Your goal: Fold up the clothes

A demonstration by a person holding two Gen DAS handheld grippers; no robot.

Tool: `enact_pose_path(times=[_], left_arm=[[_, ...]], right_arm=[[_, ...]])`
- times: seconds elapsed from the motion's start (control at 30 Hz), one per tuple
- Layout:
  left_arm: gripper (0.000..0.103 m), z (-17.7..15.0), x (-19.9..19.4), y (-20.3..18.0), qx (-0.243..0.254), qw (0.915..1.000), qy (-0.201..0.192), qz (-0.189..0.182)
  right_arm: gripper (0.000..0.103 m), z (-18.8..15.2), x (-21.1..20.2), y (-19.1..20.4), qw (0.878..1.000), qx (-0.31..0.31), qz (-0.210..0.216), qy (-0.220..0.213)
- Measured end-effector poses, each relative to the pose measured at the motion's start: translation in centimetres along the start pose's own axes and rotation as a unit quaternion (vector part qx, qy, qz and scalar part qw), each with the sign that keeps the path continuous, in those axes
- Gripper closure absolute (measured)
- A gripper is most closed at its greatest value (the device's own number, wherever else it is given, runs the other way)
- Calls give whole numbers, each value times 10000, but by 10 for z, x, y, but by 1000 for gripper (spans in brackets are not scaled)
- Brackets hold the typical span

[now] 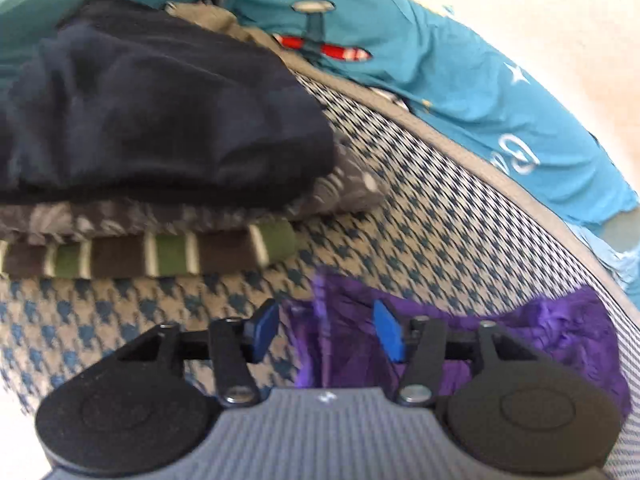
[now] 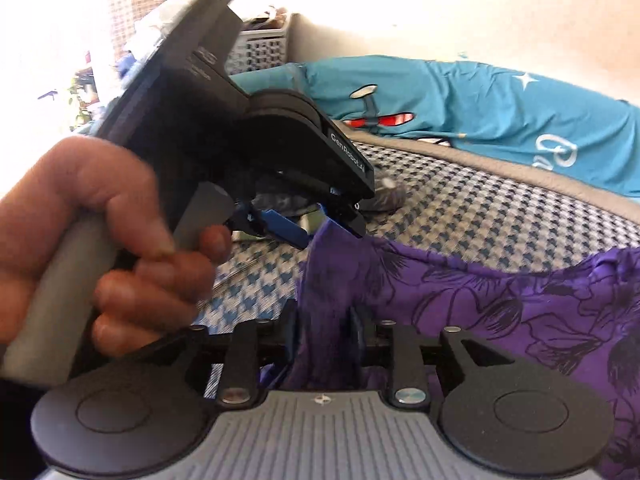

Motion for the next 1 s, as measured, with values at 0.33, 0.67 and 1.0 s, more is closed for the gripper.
enact_pose_path(times=[0.33,0.67,1.0], left_arm=[[30,-4,-30,-28,399,9959,-787,-220],[25,-26,-7,-89,1140,9913,-441,-485],[23,-50,25,-139,1876,9809,-136,-487]], right_arm=[[71,-27,-71,-19,9982,-428,-366,-213],[71,-37,-108,-94,9930,-244,-1158,-36],[83,-48,-112,-129,9894,-551,-1341,99]])
Point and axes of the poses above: each gripper's, at about its wrist camera, not at the fingertips, and x roughly the way its jaws point, y to its left, z to its top, the point moved 3 cm from there along x, roughly the way its jaws point, and after that the axes turned 7 degrees about y, right-handed, at the moved point
